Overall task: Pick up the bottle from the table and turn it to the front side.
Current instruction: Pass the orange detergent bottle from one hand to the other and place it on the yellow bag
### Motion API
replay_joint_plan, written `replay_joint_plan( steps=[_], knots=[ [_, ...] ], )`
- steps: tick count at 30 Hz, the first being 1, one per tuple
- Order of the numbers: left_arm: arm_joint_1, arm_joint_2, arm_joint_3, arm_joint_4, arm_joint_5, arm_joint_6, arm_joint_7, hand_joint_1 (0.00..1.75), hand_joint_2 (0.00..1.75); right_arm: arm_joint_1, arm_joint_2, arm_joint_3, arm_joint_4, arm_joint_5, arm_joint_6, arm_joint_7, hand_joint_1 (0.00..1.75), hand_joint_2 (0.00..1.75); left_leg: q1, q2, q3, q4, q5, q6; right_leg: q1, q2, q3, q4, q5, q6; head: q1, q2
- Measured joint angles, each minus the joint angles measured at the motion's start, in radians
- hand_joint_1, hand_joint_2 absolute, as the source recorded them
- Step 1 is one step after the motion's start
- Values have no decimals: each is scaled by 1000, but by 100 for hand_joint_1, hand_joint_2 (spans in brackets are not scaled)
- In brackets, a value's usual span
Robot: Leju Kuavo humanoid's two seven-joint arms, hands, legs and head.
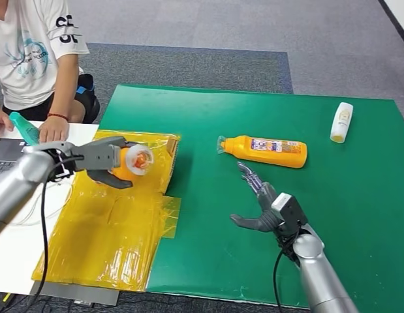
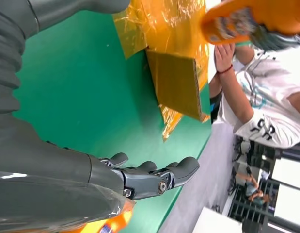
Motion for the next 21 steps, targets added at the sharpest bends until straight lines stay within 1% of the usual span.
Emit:
replay_joint_plan(
  steps=[2, 3, 4, 6, 7, 8, 10, 12, 15, 18, 21],
  knots=[
    [-112, 23, -63, 23, 121, -109, 60, 175, 175, -21, 6, 17, 29, 0, 2, -5, 0, 175, 1, 0, -1, 0, 0, -1, 1, 0, -1, 0, 0, 0, 0, 0],
    [-172, 35, -104, 30, 207, -159, 106, 175, 175, -32, 10, 26, 47, 0, 2, -6, 0, 175, 1, 0, -2, 0, 1, -1, 2, 0, -2, 0, 0, 0, 0, 0],
    [-231, 47, -149, 34, 302, -191, 154, 175, 175, -43, 14, 36, 63, 0, 0, -8, 0, 175, 2, 0, -3, 0, 1, -1, 2, 0, -2, 0, 1, -1, 0, 0],
    [-352, 70, -254, 35, 489, -211, 242, 175, 175, -65, 24, 54, 94, -3, -6, -8, 0, 175, 2, 0, -4, 0, 1, -2, 3, 0, -3, 0, 1, -1, 0, 0],
    [-407, 79, -305, 34, 558, -207, 269, 175, 175, -73, 27, 62, 107, -4, -8, -9, 0, 175, 2, 0, -4, 0, 1, -2, 3, 0, -3, 0, 1, -1, 0, 0],
    [-455, 87, -358, 33, 613, -201, 289, 175, 175, -80, 31, 69, 118, -5, -10, -9, 0, 175, 2, 0, -4, 0, 1, -2, 3, 0, -3, 0, 1, -1, 0, 0],
    [-527, 100, -455, 29, 684, -193, 308, 175, 175, -91, 39, 81, 136, -7, -12, -8, 0, 175, 2, 0, -4, 0, 1, -2, 3, 1, -3, 0, 1, -1, 0, 0],
    [-571, 111, -532, 25, 717, -188, 316, 175, 175, -102, 48, 93, 151, -7, -13, -7, 0, 175, 2, 1, -4, 0, 1, -2, 3, 1, -4, 0, 1, -2, 0, 0],
    [-588, 123, -599, 24, 708, -184, 307, 175, 175, -117, 59, 107, 167, -7, -12, -6, 0, 175, 2, 0, -4, 0, 2, -3, 3, 1, -4, 1, 1, -2, 0, 0],
    [-568, 126, -640, 36, 658, -183, 264, 175, 175, -131, 72, 119, 177, -6, -8, -5, 0, 175, 2, 0, -4, 0, 2, -4, 3, 1, -4, 1, 1, -3, 0, 0],
    [-528, 119, -666, 68, 590, -174, 190, 175, 175, -142, 84, 129, 188, -4, -6, -4, 0, 175, 2, 0, -4, 0, 2, -4, 3, 1, -4, 1, 2, -3, 0, 0]
  ],
)
